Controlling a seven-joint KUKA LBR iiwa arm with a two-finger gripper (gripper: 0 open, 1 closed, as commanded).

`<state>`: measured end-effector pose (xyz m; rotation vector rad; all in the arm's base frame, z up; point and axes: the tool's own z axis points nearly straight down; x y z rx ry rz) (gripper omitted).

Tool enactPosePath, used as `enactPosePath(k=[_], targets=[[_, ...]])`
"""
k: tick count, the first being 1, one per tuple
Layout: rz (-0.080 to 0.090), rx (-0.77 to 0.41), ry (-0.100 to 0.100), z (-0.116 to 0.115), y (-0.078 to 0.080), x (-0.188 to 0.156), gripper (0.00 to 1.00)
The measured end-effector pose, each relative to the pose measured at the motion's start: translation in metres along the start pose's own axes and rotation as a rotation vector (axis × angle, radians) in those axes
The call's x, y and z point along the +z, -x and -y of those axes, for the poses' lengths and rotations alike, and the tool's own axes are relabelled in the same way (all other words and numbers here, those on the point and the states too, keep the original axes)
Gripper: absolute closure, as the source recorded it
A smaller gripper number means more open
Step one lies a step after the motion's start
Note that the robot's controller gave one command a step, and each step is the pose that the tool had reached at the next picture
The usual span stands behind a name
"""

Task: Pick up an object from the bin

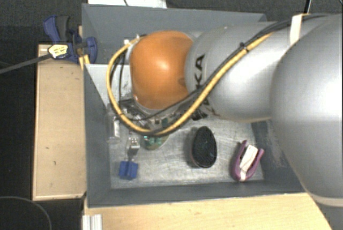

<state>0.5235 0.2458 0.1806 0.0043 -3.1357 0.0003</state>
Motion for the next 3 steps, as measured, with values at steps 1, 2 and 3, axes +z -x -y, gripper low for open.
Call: enactPosePath(k=[1,2,3], targets=[[0.004,-0.381,-0.001,0.027,-0.023,0.107,0.00],[0.005,-0.375,0.000,0.027,-0.023,0.106,1.00],[0.016,-0.369,0.001,0.034,-0.023,-0.027,1.00]])
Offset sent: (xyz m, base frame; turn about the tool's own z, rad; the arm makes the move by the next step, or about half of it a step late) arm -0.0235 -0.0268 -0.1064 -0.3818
